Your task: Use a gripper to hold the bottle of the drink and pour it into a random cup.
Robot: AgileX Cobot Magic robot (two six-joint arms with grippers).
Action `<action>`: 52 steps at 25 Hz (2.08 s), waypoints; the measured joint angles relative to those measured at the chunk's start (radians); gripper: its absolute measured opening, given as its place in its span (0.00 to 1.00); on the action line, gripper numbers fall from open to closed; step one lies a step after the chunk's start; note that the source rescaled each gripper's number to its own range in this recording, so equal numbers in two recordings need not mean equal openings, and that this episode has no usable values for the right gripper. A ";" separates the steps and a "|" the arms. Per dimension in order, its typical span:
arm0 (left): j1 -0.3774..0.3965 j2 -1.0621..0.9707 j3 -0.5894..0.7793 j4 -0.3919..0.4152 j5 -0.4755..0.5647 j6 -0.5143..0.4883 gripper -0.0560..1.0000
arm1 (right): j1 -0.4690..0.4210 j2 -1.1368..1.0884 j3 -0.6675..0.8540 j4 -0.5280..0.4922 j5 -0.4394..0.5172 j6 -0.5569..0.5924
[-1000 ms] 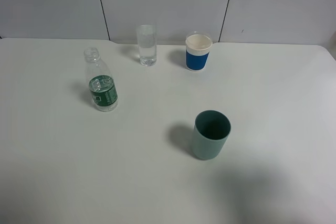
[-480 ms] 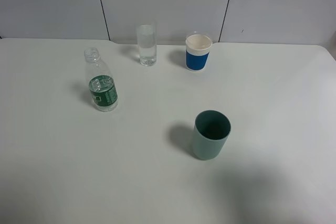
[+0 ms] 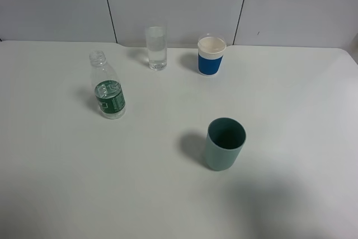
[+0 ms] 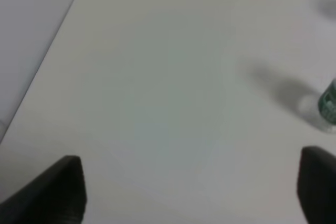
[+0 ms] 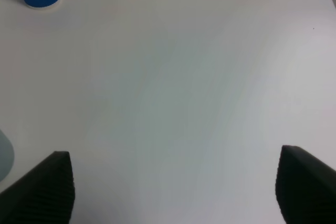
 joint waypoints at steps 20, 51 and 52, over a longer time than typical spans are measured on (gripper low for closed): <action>0.000 -0.197 0.151 -0.038 -0.013 0.028 1.00 | 0.000 0.000 0.000 0.000 0.000 0.000; -0.029 -0.198 0.195 -0.072 -0.014 0.053 1.00 | 0.000 0.000 0.000 0.000 0.000 0.000; -0.029 -0.198 0.195 -0.072 -0.014 0.053 1.00 | 0.000 0.000 0.000 0.000 0.000 0.000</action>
